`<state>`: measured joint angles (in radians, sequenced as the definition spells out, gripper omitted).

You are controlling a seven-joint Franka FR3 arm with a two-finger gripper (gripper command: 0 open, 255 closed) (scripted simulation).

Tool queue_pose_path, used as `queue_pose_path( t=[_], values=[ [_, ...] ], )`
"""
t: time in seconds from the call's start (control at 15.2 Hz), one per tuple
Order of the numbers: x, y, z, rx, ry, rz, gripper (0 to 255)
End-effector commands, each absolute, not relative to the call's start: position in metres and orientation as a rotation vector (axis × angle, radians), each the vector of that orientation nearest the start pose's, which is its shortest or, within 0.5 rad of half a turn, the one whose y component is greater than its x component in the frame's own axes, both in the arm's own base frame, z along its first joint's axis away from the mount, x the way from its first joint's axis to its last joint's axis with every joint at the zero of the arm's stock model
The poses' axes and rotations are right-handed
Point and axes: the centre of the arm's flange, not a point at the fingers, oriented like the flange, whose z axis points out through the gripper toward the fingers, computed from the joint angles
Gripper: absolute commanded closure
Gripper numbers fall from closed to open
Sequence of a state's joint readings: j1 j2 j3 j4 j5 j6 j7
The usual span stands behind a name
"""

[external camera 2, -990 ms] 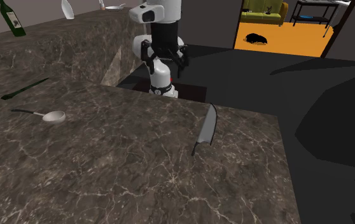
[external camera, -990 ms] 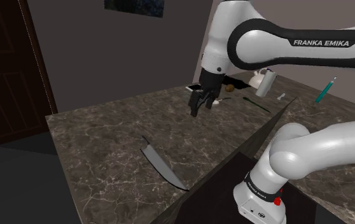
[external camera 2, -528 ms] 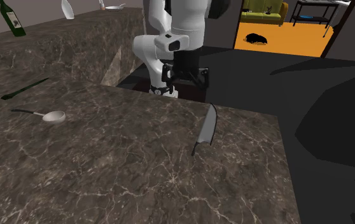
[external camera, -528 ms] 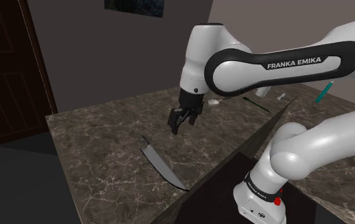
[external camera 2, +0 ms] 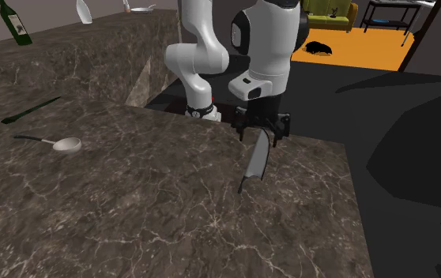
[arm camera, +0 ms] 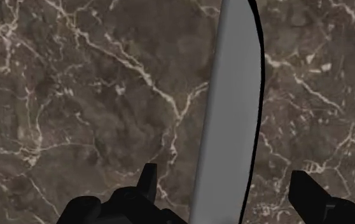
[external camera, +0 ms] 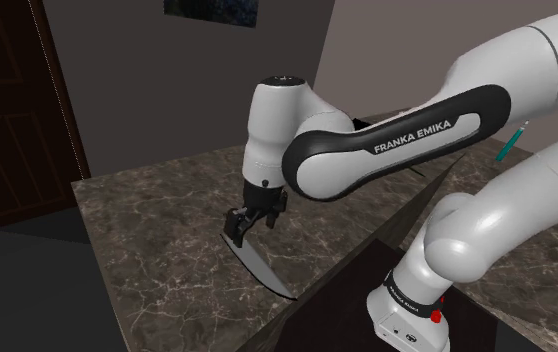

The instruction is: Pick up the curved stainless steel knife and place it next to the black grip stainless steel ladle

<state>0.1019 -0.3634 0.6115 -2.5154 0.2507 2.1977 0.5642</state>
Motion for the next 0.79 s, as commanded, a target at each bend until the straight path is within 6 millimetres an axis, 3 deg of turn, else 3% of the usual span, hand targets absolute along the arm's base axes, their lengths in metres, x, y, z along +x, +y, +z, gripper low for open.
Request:
queue_pose_path(
  t=[0.0, 0.46, 0.73],
  values=[
    [0.323, 0.295, 0.376, -3.139, 0.054, -0.004, 0],
    [0.323, 0.295, 0.336, -3.139, 0.054, -0.004, 0],
    [0.323, 0.296, 0.336, -3.139, 0.054, -0.004, 0]
  ],
)
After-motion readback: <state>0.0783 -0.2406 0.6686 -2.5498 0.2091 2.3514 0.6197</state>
